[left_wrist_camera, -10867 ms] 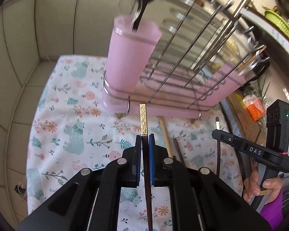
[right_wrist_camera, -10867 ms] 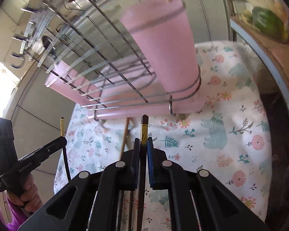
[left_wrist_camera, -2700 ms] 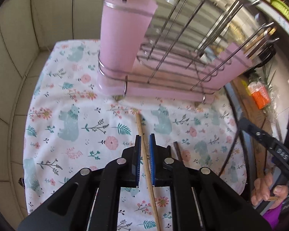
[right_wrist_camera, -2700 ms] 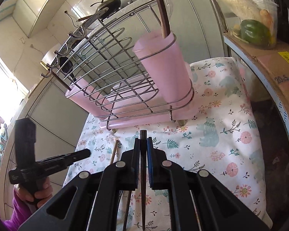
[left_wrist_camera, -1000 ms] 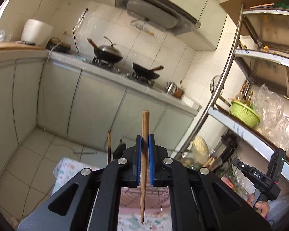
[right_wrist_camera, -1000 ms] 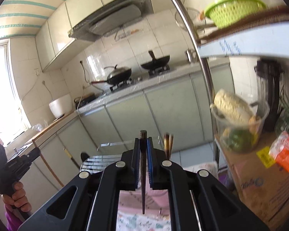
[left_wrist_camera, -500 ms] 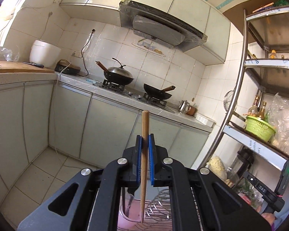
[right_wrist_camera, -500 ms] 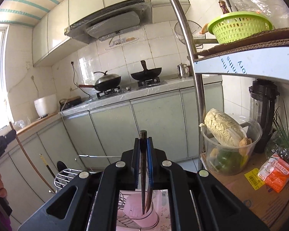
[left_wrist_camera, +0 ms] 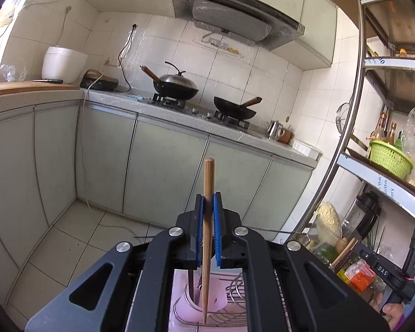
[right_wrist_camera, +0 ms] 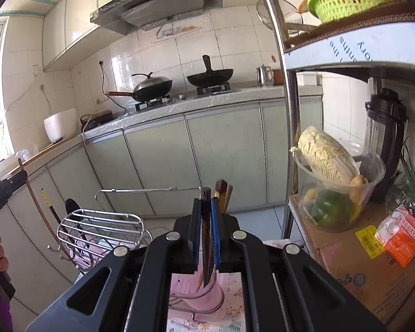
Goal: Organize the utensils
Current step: 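Carry and drop the wooden chopstick into the pink cup while the right tool drops its chopstick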
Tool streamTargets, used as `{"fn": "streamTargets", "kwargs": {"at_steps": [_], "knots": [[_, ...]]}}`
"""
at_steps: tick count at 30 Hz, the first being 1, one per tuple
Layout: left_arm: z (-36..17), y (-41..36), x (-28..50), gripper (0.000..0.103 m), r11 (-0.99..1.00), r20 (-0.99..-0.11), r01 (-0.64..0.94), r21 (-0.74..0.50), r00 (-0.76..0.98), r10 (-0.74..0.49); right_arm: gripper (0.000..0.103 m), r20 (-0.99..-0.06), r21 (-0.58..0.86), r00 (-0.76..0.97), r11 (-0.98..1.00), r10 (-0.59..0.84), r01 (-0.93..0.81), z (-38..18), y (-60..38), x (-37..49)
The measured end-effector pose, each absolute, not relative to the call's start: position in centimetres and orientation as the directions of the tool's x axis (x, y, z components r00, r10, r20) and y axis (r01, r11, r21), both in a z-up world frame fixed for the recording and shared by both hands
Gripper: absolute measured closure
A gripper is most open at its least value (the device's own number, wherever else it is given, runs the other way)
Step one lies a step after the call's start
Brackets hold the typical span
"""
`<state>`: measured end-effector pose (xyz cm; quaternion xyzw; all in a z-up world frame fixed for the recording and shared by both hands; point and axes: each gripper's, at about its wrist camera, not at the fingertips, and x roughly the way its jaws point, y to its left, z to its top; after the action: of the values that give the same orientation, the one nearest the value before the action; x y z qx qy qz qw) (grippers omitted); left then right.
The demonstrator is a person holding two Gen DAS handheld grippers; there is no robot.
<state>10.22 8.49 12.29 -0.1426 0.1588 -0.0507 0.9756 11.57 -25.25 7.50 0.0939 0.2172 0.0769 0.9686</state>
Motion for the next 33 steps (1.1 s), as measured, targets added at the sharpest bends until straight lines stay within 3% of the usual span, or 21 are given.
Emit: {"fn": "streamTargets", "kwargs": {"at_steps": [3,7,11,21,29,33], "knots": [[12.3,9.0,10.1,0.097,0.944,-0.299,0.056,-0.326,0.941,-0.159,0.096,-0.409,0.22,0.892,0.969,0.194,-0.11,7.2,-25.3,11.5],[14.7,10.1,9.1,0.097,0.927,-0.22,0.075,-0.368,0.961,-0.166,0.096,-0.394,0.214,0.899,0.97,0.192,-0.113,7.9,-25.3,11.3],[15.7,9.4,8.7,0.097,0.951,-0.182,0.064,-0.303,0.976,-0.124,0.096,-0.402,0.221,0.895,0.969,0.194,-0.111,7.8,-25.3,11.6],[11.0,7.6,11.6,0.097,0.967,-0.354,0.06,-0.246,0.924,-0.148,0.096,-0.462,0.217,0.864,0.97,0.201,-0.11,6.1,-25.0,12.1],[8.1,7.1,12.0,0.096,0.97,-0.432,0.049,-0.237,0.889,-0.151,0.093,-0.499,0.233,0.835,0.964,0.23,-0.126,5.1,-24.8,12.2],[8.0,7.3,11.3,0.073,0.971,-0.432,0.045,-0.236,0.89,-0.146,0.084,-0.501,0.245,0.83,0.96,0.244,-0.135,5.2,-24.9,11.8]]}}
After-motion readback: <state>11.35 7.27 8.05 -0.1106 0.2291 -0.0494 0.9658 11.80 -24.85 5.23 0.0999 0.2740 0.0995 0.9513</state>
